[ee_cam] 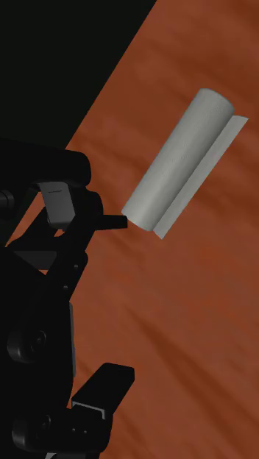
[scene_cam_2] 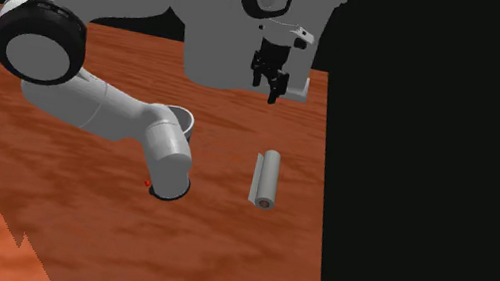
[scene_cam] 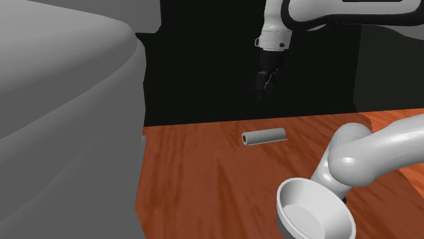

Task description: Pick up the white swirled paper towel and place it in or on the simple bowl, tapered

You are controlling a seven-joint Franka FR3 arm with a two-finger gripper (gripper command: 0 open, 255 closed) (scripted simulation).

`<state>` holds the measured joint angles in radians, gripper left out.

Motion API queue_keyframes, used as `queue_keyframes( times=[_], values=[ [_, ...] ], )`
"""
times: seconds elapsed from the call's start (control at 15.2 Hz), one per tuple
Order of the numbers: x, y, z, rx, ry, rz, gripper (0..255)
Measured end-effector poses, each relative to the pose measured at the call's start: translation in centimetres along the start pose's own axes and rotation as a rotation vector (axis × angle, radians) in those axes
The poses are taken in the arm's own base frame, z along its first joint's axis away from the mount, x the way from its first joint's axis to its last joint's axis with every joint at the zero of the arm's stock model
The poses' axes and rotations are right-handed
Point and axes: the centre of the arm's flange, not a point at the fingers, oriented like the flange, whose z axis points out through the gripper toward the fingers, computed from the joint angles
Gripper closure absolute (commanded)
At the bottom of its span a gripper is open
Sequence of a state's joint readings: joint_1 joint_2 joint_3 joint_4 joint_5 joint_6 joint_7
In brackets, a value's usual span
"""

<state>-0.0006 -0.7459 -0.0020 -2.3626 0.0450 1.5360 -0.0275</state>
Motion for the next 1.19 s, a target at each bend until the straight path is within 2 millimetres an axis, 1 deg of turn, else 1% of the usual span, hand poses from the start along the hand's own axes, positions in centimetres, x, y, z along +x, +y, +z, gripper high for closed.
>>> queue_keyframes(
  times=[0.07, 0.13, 0.33, 0.4, 0.53, 0.79, 0.86, 0.92, 1.06, 1.19],
  values=[
    [0.0, 0.0, 0.0, 0.000, 0.000, 0.000, 0],
    [0.0, 0.5, 0.4, 0.006, -0.004, -0.016, 0],
    [0.4, 3.3, 2.6, 0.039, -0.026, -0.112, 0],
    [0.8, 4.1, 3.8, 0.052, -0.035, -0.150, 0],
    [1.0, 6.2, 6.2, 0.078, -0.051, -0.226, 0],
    [2.4, 10.0, 10.1, 0.130, -0.083, -0.382, 0],
    [2.9, 10.8, 11.5, 0.143, -0.093, -0.420, 0],
    [3.0, 11.9, 12.3, 0.156, -0.101, -0.458, 0],
    [4.1, 13.4, 14.8, 0.183, -0.117, -0.536, 0],
    [5.1, 14.9, 16.7, 0.209, -0.133, -0.614, 0]
  ],
)
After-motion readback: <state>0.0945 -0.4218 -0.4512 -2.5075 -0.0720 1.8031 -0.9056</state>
